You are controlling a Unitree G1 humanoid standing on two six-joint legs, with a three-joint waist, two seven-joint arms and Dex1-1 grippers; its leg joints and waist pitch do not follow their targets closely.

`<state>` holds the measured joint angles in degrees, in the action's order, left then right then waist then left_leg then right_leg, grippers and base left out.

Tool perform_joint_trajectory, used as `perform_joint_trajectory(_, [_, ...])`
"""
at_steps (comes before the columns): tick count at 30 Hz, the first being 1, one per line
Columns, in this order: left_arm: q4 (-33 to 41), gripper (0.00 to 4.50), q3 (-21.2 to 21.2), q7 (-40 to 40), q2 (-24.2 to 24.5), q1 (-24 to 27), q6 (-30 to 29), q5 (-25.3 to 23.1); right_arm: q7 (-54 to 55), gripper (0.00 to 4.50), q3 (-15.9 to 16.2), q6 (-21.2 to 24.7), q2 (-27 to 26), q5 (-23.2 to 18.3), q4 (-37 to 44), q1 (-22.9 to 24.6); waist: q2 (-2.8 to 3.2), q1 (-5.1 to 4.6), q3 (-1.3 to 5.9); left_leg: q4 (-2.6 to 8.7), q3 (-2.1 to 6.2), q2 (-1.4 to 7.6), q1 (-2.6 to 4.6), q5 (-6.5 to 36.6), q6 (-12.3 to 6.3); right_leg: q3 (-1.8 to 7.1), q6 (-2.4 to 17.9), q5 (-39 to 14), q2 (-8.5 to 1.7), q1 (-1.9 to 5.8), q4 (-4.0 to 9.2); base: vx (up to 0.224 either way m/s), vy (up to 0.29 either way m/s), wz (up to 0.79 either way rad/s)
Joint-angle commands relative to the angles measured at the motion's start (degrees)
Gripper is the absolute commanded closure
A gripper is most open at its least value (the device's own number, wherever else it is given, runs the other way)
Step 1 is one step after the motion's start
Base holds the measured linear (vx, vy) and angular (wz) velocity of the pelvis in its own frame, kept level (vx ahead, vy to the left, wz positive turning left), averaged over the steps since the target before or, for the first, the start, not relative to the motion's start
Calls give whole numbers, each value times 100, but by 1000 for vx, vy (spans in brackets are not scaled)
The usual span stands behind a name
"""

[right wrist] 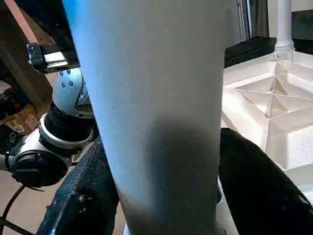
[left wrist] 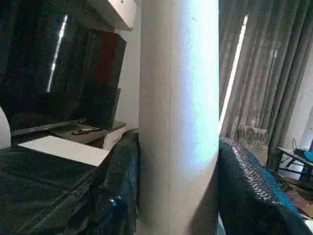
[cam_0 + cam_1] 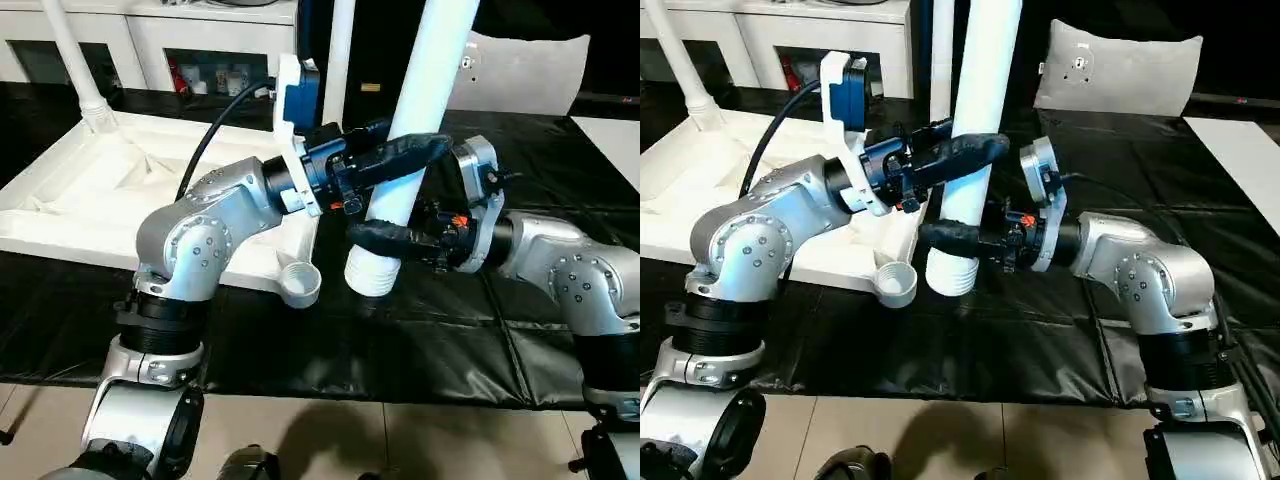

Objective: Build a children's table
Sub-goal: Pick table leg

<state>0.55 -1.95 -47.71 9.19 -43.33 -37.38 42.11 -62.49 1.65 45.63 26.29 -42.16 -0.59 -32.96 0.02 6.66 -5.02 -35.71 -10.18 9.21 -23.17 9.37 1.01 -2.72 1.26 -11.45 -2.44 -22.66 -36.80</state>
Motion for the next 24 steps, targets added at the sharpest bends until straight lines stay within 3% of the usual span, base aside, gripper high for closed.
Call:
perform_joint_trajectory(1, [153,266,-61,-63,-13,-115,38,-27,13,195,1,49,65,32,-15,-63,-83,18,517,360,146,371,157,828,-25,278,892,-1617,-606,270,546,0,0,0])
perform_joint_trajectory(3, [153,266,-73,-67,-14,-115,44,-36,13,204,12,47,76,32,-19,-61,-84,17,520,358,146,368,154,808,-30,279,889,-1596,-598,270,539,0,0,0])
perform_joint_trajectory(4, [173,266,-106,-78,-1,-103,46,-57,26,230,31,43,86,49,-26,-59,-82,19,521,358,147,371,157,797,-33,279,894,-1576,-601,267,538,0,0,0])
perform_joint_trajectory(9, [310,266,-286,-20,124,-30,37,-276,258,249,101,-94,31,330,-117,-68,-81,13,519,364,149,374,161,818,-3,282,879,-1595,-603,259,533,0,0,0])
perform_joint_trajectory(11, [428,266,-222,65,13,35,-198,-26,364,252,44,-147,-82,311,-95,-39,-67,15,524,359,149,378,158,809,-1,285,911,-1548,-612,262,527,0,0,0])
perform_joint_trajectory(14, [590,196,-317,49,-66,107,-386,131,571,254,-2,-155,-223,297,-14,5,-74,3,521,362,151,382,153,788,-14,278,987,-1440,-597,259,508,0,0,0])
perform_joint_trajectory(20, [728,150,-623,5,-371,191,-458,209,837,257,267,-293,-408,651,-8,104,-77,11,507,379,148,381,164,913,46,285,887,-1644,-604,248,546,0,0,0])
perform_joint_trajectory(24, [706,118,-545,37,-529,181,-528,350,927,257,301,-378,-477,751,-41,141,-72,-2,496,384,155,375,164,969,57,287,835,-1758,-604,245,564,0,0,0])
